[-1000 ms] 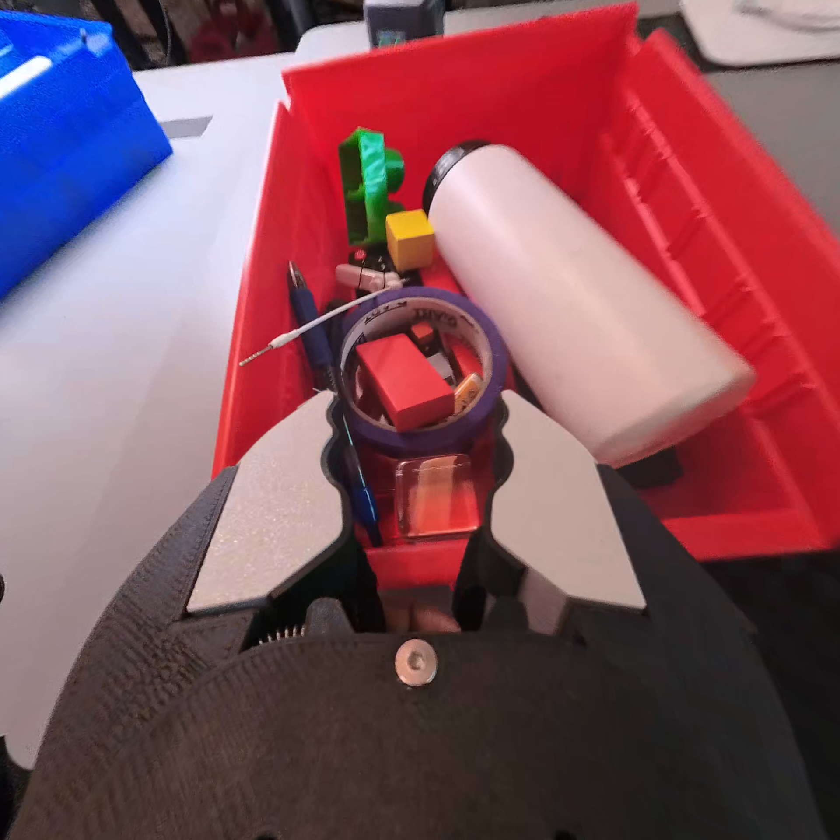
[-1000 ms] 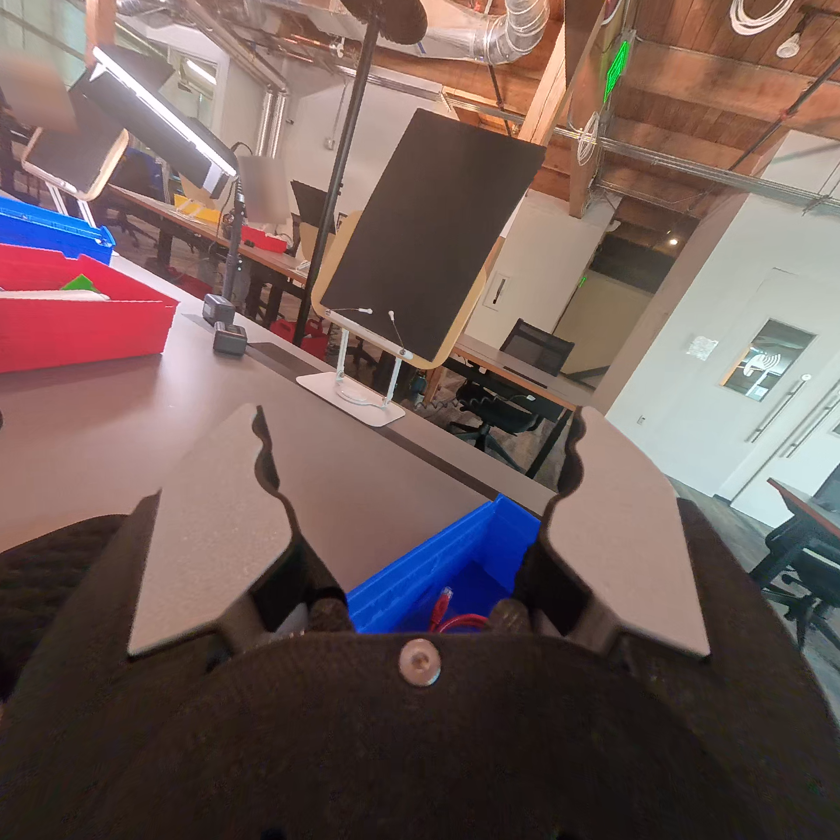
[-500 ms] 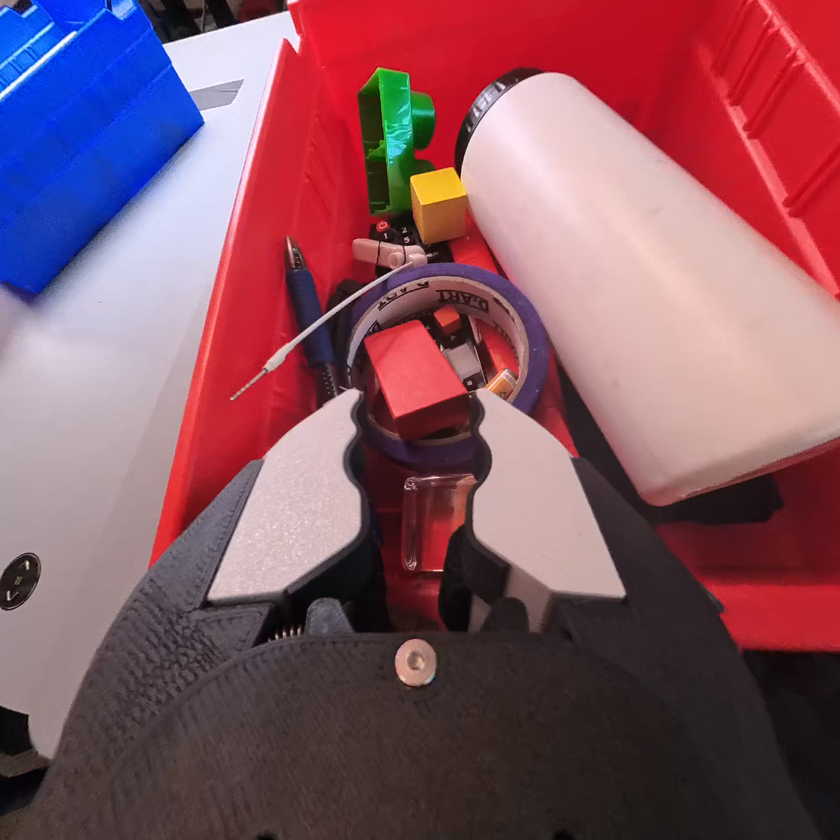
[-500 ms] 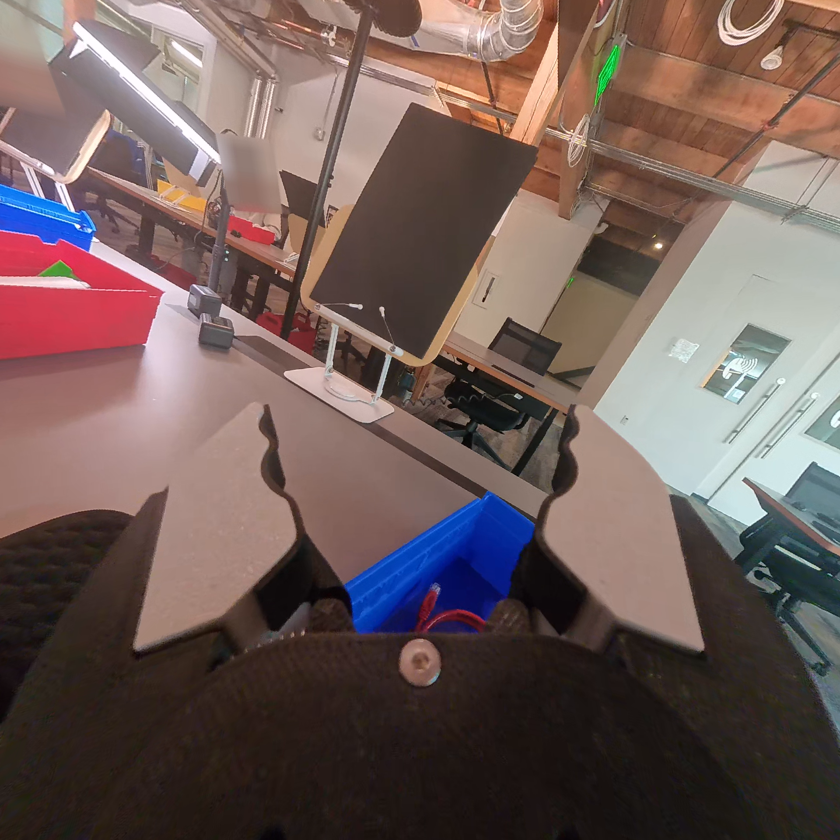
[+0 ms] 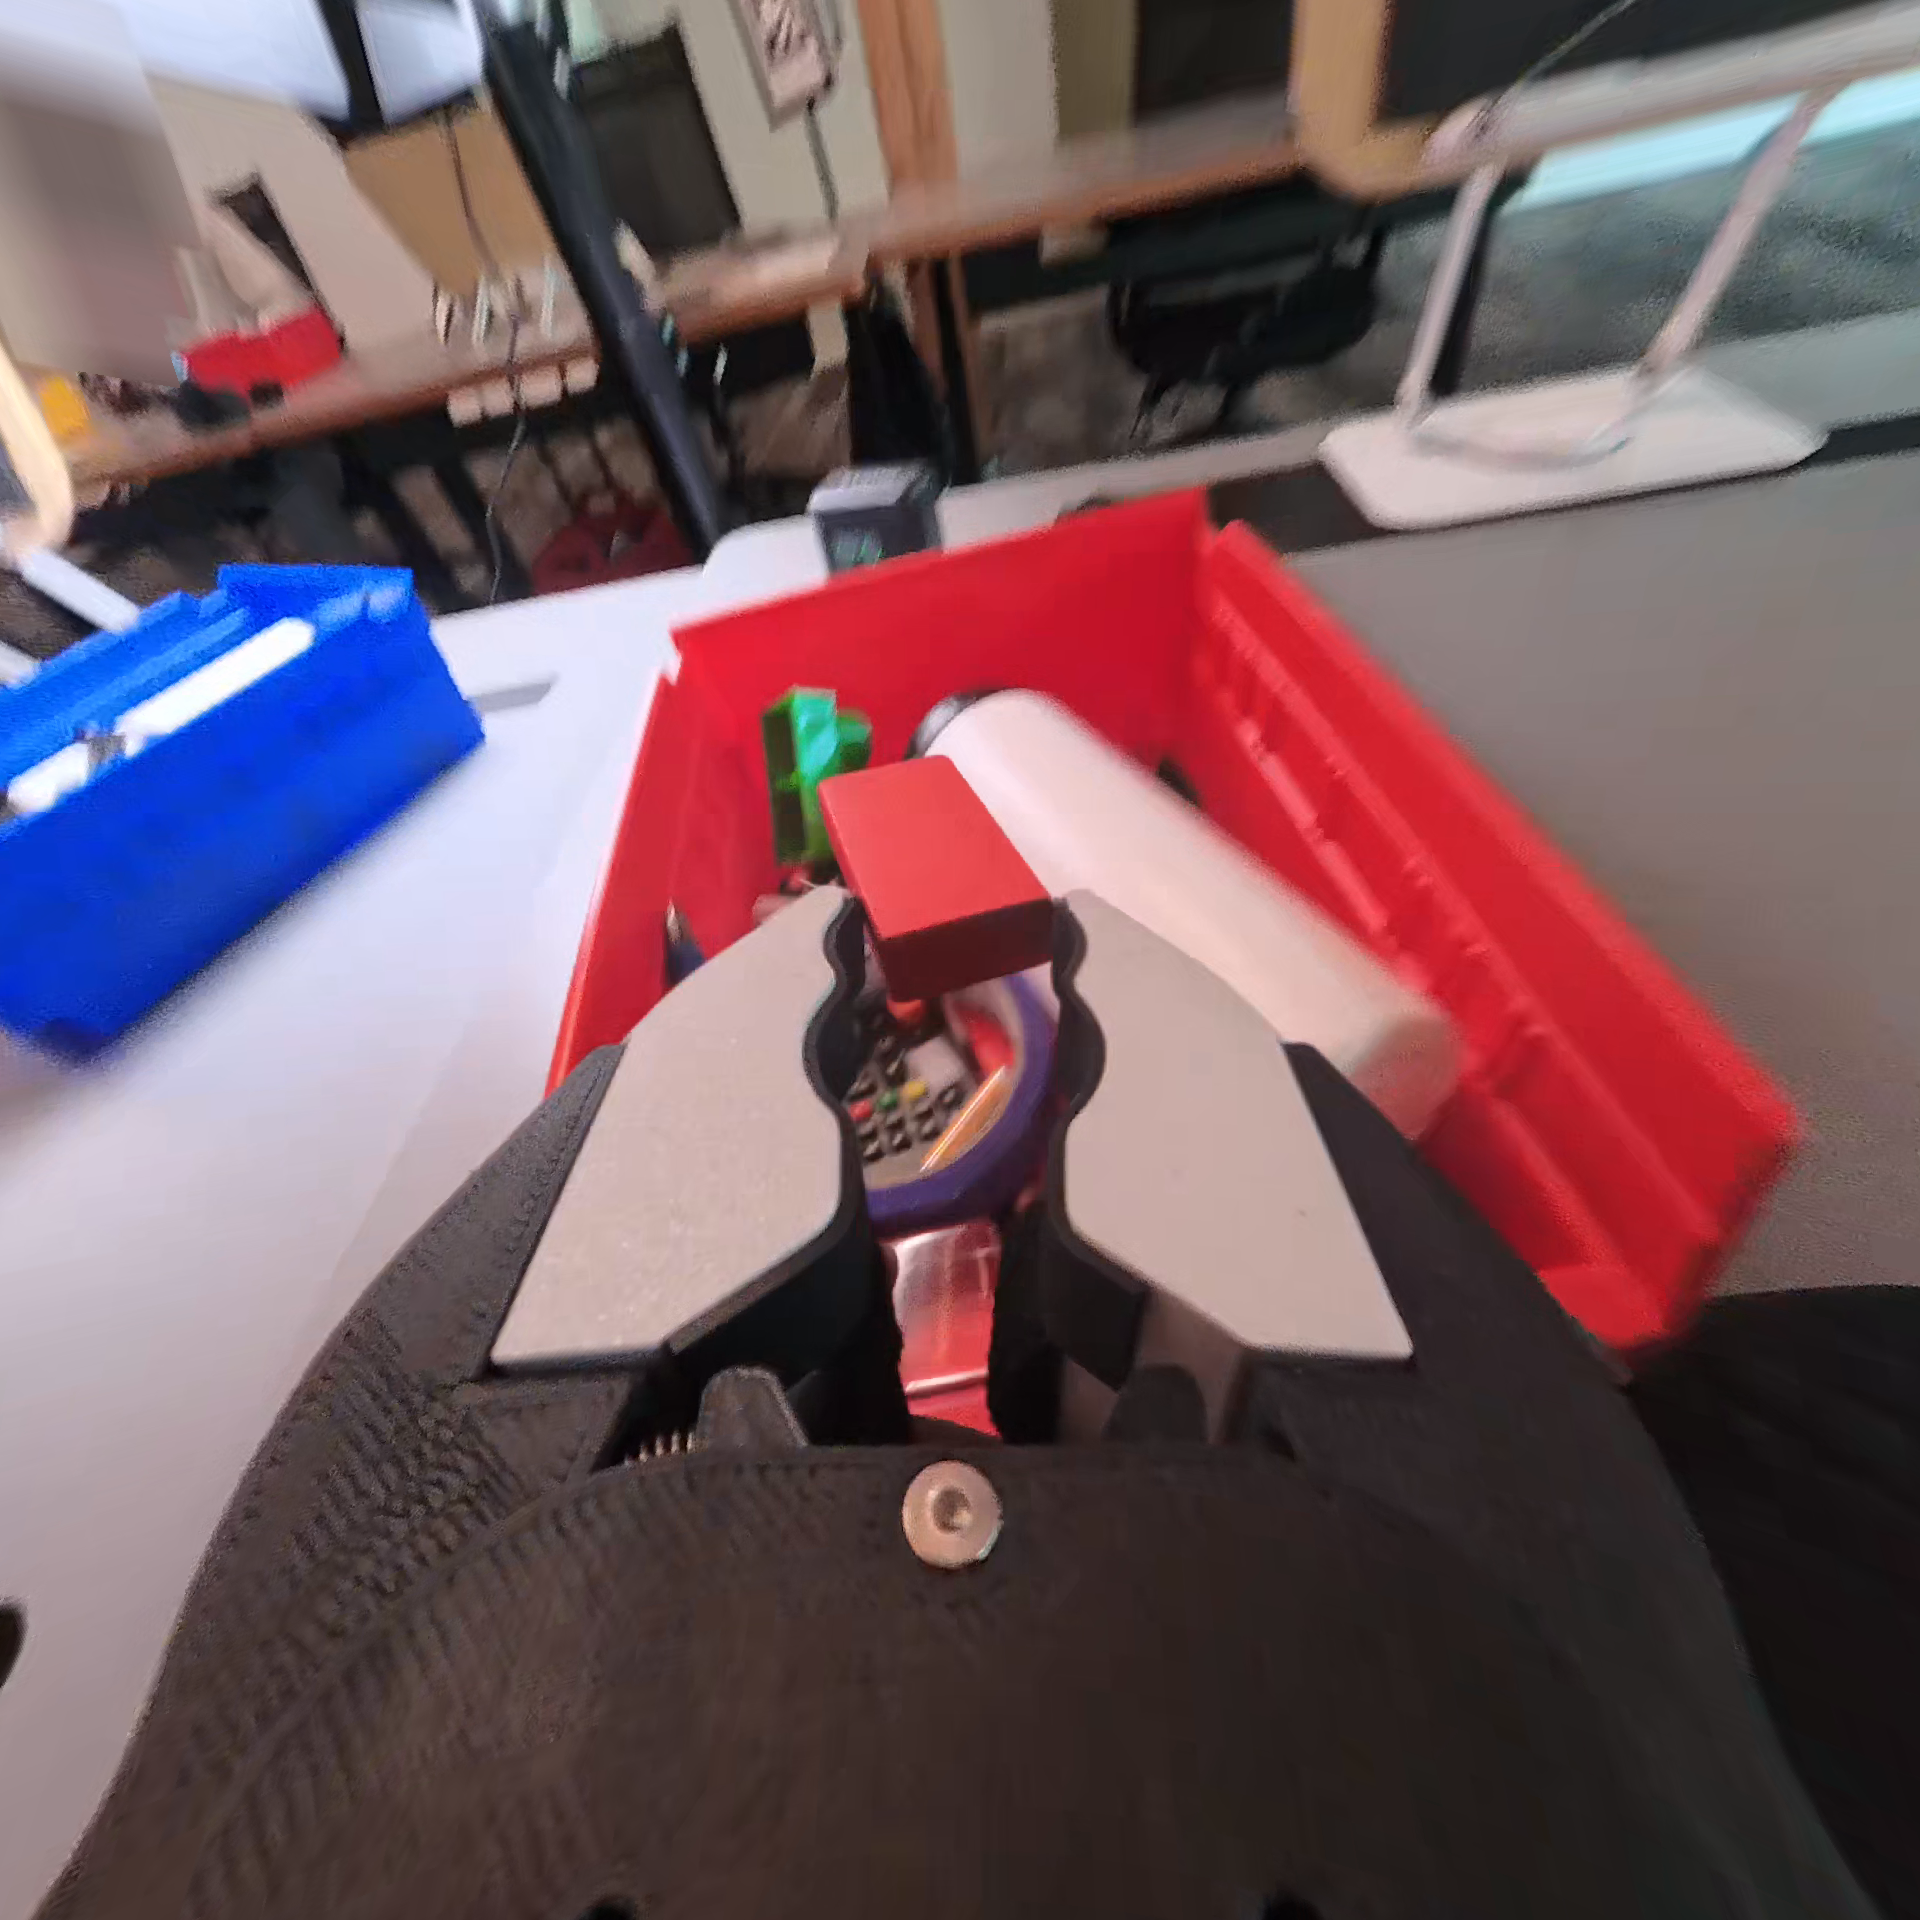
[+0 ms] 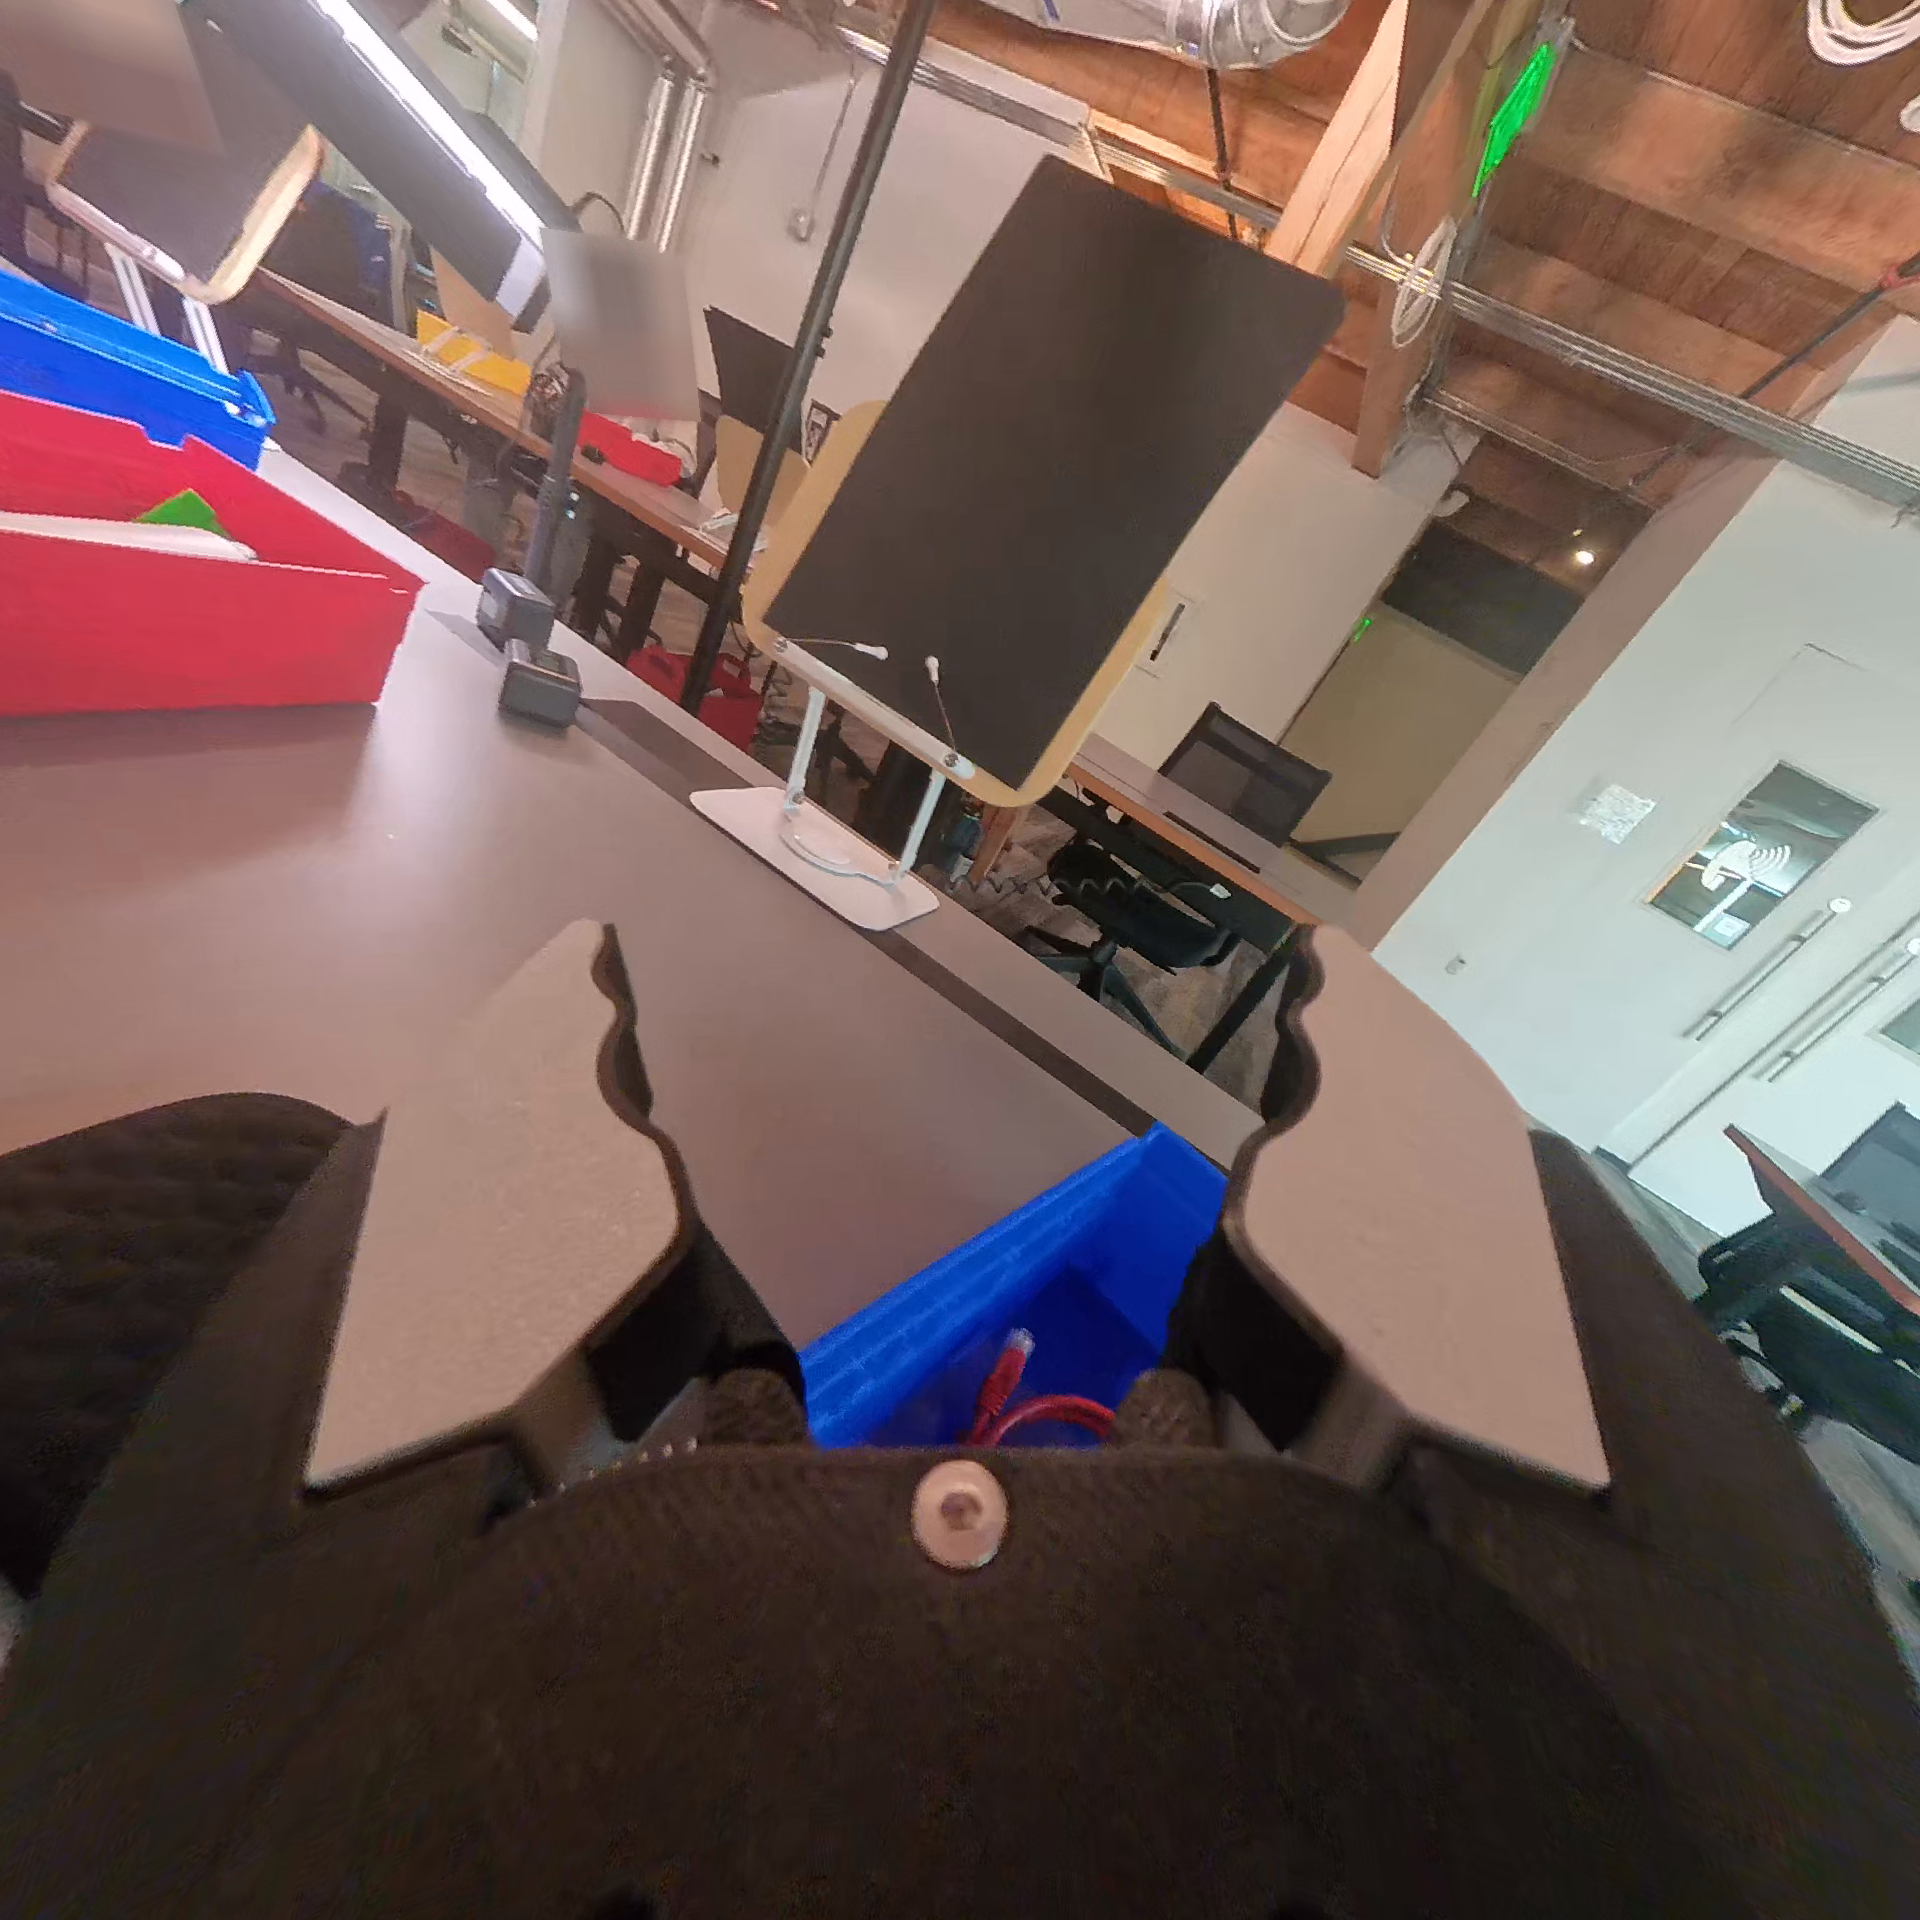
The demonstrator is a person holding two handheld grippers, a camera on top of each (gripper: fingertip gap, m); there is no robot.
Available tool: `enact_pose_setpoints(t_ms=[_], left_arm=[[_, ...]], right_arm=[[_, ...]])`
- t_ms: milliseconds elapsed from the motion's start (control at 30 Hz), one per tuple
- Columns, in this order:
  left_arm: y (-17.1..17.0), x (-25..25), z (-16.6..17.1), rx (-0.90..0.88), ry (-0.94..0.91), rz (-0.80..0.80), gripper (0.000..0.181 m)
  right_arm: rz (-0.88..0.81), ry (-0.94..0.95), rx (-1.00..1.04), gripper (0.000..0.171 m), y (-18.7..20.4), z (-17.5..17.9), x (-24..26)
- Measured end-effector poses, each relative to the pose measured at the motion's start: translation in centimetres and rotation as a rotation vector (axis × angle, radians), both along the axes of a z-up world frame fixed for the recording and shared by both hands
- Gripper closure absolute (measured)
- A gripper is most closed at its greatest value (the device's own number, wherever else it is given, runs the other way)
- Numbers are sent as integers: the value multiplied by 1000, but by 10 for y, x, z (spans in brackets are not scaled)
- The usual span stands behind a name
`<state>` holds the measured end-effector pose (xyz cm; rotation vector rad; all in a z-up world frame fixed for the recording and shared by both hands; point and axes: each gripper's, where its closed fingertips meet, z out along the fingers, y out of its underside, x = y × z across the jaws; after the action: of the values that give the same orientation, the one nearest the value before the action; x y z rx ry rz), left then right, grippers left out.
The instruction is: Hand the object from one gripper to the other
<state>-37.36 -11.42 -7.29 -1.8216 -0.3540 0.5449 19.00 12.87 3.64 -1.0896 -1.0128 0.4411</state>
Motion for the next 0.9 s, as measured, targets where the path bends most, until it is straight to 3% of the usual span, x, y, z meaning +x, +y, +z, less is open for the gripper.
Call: enact_pose_setpoints(t_ms=[200,400,500,667,900], left_arm=[[24,90,65,263,39,-351,147],[29,237,108,487,-177,-1002,147],[20,302,110,490,-294,-1300,147],[1,379,98,406,-482,-1674,147],[-6,415,72,251,-525,-1844,148]], right_arm=[[100,94,79,54,-24,19,-11],[372,263,231,49,-87,46,-30],[478,242,307,56,-119,42,-48],[680,140,430,92,-172,11,-85],[808,33,626,118,-216,-24,-107]])
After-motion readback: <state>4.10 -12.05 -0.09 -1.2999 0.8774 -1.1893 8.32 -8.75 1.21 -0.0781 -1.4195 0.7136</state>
